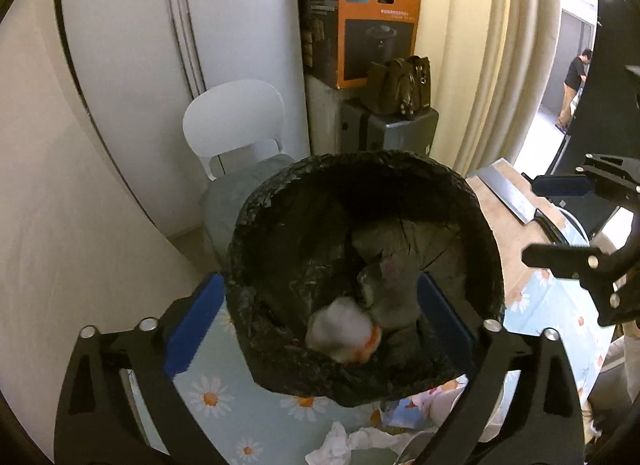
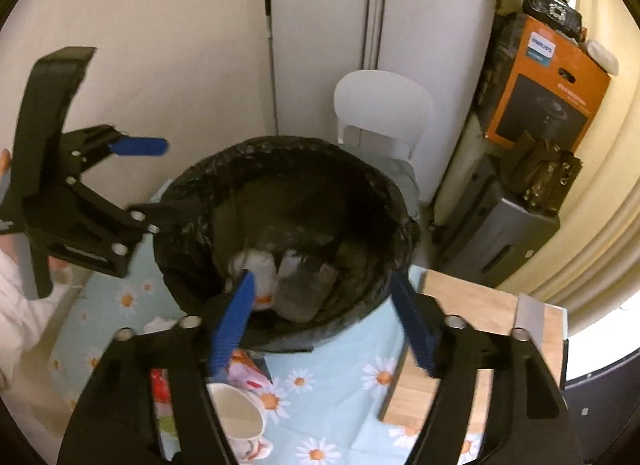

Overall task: Collect trash
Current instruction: 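Carry the glove and clear cup to the black bin and release both, then move the right tool back to the table and grasp the white paper cup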

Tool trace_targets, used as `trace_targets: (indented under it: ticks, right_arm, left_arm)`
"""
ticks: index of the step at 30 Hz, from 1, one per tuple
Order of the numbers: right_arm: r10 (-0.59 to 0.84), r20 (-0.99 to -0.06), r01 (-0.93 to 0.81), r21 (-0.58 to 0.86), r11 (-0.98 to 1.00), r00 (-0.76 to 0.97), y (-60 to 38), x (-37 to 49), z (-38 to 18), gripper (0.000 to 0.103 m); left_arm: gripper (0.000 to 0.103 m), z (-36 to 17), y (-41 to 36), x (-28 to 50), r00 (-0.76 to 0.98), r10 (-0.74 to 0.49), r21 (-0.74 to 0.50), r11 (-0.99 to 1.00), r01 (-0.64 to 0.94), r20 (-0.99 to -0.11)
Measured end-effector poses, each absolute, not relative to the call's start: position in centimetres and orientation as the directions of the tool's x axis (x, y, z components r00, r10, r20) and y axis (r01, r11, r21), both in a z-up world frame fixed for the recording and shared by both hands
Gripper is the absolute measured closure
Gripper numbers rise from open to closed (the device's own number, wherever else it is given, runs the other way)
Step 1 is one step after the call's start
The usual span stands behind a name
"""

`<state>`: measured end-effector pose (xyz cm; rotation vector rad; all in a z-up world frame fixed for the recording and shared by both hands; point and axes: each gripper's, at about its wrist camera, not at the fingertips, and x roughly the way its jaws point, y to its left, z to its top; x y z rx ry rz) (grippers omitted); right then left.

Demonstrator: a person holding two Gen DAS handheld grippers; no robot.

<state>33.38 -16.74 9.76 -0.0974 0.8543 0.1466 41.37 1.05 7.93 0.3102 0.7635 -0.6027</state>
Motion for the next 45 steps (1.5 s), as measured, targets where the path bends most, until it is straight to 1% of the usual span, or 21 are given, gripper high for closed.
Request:
trace_targets:
  ticks: [1, 4, 11, 20, 26, 31, 34, 37, 41, 45]
  right_arm:
    - [0.09, -0.76, -0.168, -0.025, 0.985, 0.643, -16.8, 33.2, 9.6, 0.028]
    - [0.09, -0.773, -0.161, -0.016, 0.987, 0.628, -17.0, 33.1, 9.0, 0.027]
    - [0.115, -0.779, -0.187, -0.003, 0.982, 0.617, -16.9, 31.9, 8.4, 0.018]
    - [0.161, -0.783, -0.26, -0.001, 0.966, 0.601, -15.2, 29.7, 7.6, 0.016]
    - [0.192, -0.809, -0.323, 0.003, 0.947, 0.556, -13.9, 28.3, 6.0, 0.016]
    - [0.222, -0.835, -0.364, 0.028, 0.931, 0.503, -13.4, 27.6, 4.2, 0.016]
    - [0.235, -0.85, -0.367, 0.053, 0.929, 0.472, -13.4, 27.3, 2.8, 0.016]
    - [0.279, -0.856, -0.389, 0.101, 0.916, 0.434, -13.5, 27.0, 1.5, 0.016]
    - [0.293, -0.868, -0.441, 0.097, 0.892, 0.401, -13.3, 26.5, -0.2, 0.016]
    - [0.326, -0.87, -0.484, 0.118, 0.867, 0.37, -13.3, 26.2, -1.8, 0.016]
  left_arm:
    - [0.006, 8.0, 1.3, 41.2, 0.569, -0.392, 0.045, 0.795, 0.605, -0.723]
    - [0.006, 8.1, 1.9, 40.9, 0.578, -0.369, 0.049, 0.813, 0.581, -0.728]
    - [0.006, 7.8, 3.8, 38.3, 0.598, -0.288, 0.079, 0.855, 0.512, -0.748]
    - [0.006, 6.9, 6.3, 33.8, 0.598, -0.215, 0.091, 0.894, 0.438, -0.772]
    - [0.006, 5.8, 7.9, 31.1, 0.575, -0.192, 0.062, 0.918, 0.392, -0.795]
    - [0.006, 5.0, 8.7, 29.6, 0.579, -0.147, 0.082, 0.933, 0.35, -0.802]
    - [0.006, 4.4, 9.4, 28.7, 0.566, -0.15, 0.056, 0.942, 0.33, -0.811]
    - [0.006, 4.0, 10.0, 27.8, 0.561, -0.15, 0.038, 0.95, 0.31, -0.814]
    - [0.006, 3.3, 10.7, 27.1, 0.543, -0.16, -0.002, 0.96, 0.28, -0.824]
    - [0.006, 2.0, 11.0, 26.2, 0.538, -0.144, -0.009, 0.97, 0.245, -0.83]
